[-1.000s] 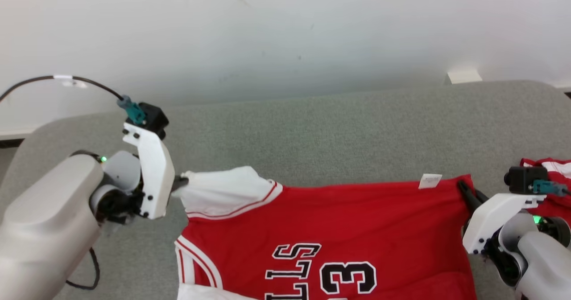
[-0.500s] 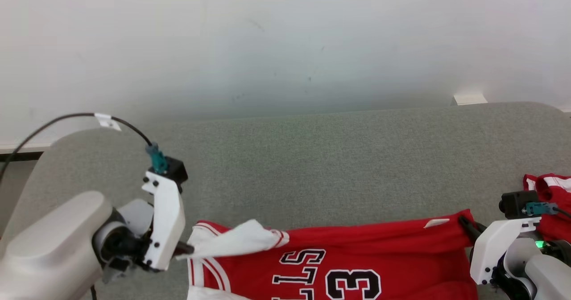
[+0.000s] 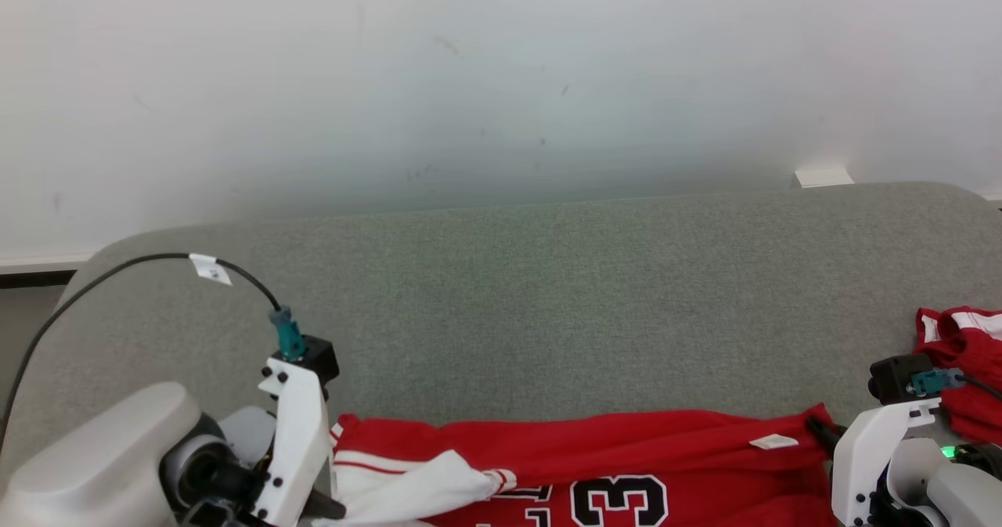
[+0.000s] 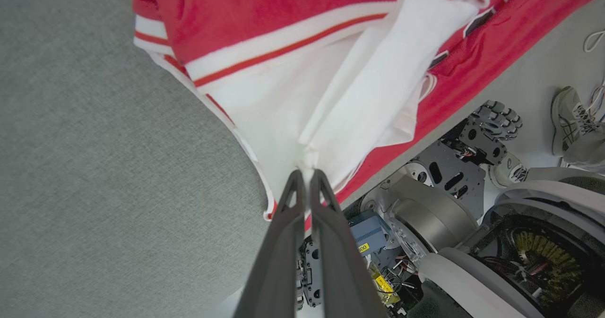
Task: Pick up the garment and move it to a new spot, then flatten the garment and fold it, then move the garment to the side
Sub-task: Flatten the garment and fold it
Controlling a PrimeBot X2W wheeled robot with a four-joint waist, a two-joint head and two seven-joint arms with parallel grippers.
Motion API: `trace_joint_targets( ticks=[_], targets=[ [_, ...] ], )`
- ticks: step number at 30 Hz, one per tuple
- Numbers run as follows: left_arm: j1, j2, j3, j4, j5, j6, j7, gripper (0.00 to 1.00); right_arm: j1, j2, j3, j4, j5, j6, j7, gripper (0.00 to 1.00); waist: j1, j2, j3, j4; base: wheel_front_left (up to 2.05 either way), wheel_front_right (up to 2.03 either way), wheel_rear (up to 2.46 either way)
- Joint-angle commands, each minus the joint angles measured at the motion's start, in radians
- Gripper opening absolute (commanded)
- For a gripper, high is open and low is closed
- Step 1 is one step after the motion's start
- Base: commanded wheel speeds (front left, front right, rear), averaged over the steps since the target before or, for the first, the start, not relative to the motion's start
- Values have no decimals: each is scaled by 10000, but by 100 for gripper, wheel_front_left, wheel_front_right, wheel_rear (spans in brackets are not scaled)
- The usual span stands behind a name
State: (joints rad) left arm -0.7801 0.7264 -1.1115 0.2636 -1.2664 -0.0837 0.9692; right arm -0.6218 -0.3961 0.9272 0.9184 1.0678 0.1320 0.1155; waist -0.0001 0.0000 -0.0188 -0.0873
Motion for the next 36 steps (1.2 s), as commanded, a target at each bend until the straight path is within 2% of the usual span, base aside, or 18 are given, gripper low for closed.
trace_joint_targets(
  ticks=[1, 3, 4, 5, 7, 8, 9, 10, 11, 12, 13, 21, 24, 30, 36],
  targets=[
    [255, 84, -39, -80, -136, 34, 82, 0, 88, -130, 123, -3, 156, -29, 143, 0, 1, 0, -25, -8, 0, 0, 0],
    [376, 107, -81, -126, -225, 58, 145, 0, 130, -163, 249, -10, 251, -29, 288, 0, 1, 0, -51, -25, 0, 0, 0],
    [453, 102, -108, -135, -282, 55, 169, 0, 137, -179, 292, -6, 283, -29, 343, 7, 1, 0, -64, -37, 0, 0, 0],
    [533, 94, -142, -143, -328, 57, 198, 0, 143, -197, 347, 3, 320, -29, 404, 21, 1, 0, -78, -48, 0, 0, 0],
    [646, 80, -178, -154, -399, 69, 230, 0, 150, -233, 458, 3, 383, -29, 478, 40, 1, 0, -103, -74, 0, 0, 0],
    [708, 58, -193, -153, -400, 75, 208, 0, 152, -250, 508, 0, 429, -30, 508, 84, 1, 0, -117, -88, 0, 0, 0],
    [758, 30, -215, -145, -380, 85, 165, 0, 156, -261, 555, -9, 455, -30, 546, 96, 1, 0, -130, -103, 0, 0, 0],
    [813, 2, -230, -126, -374, 90, 112, 4, 151, -273, 600, -21, 486, -29, 566, 100, 1, 0, -143, -117, 0, 0, 0],
    [874, -23, -250, -93, -370, 80, 78, 32, 140, -285, 644, -38, 533, -29, 577, 100, 1, 0, -159, -133, 0, 0, 0],
    [914, -48, -264, -58, -361, 68, 51, 83, 142, -290, 698, -57, 561, -29, 627, 100, 1, 0, -178, -148, 0, 0, 0],
    [948, -73, -271, -13, -356, 58, -5, 98, 164, -294, 770, -95, 610, -29, 689, 100, 1, 0, -199, -163, 0, 0, 0],
    [1097, -268, -298, 498, -227, -39, -360, 100, 267, -464, 961, -391, 1124, -29, 1060, 100, 1, 0, -397, -191, 0, 0, 0],
    [967, -295, -163, 639, -131, -94, -637, 100, 168, -658, 911, -594, 1276, -29, 874, 100, 1, 0, -510, -183, 0, 0, 0],
    [470, -175, 262, 629, 571, -169, -1991, 100, -113, -1154, 701, -1333, 1459, -29, 123, 100, 1, 0, -763, -122, 0, 0, 0],
    [466, -39, 877, 538, 1207, -103, -4000, 100, -112, -1650, 268, -2319, 1579, -29, -816, 100, 1, 0, -911, -84, 0, 0, 0]
  ],
)
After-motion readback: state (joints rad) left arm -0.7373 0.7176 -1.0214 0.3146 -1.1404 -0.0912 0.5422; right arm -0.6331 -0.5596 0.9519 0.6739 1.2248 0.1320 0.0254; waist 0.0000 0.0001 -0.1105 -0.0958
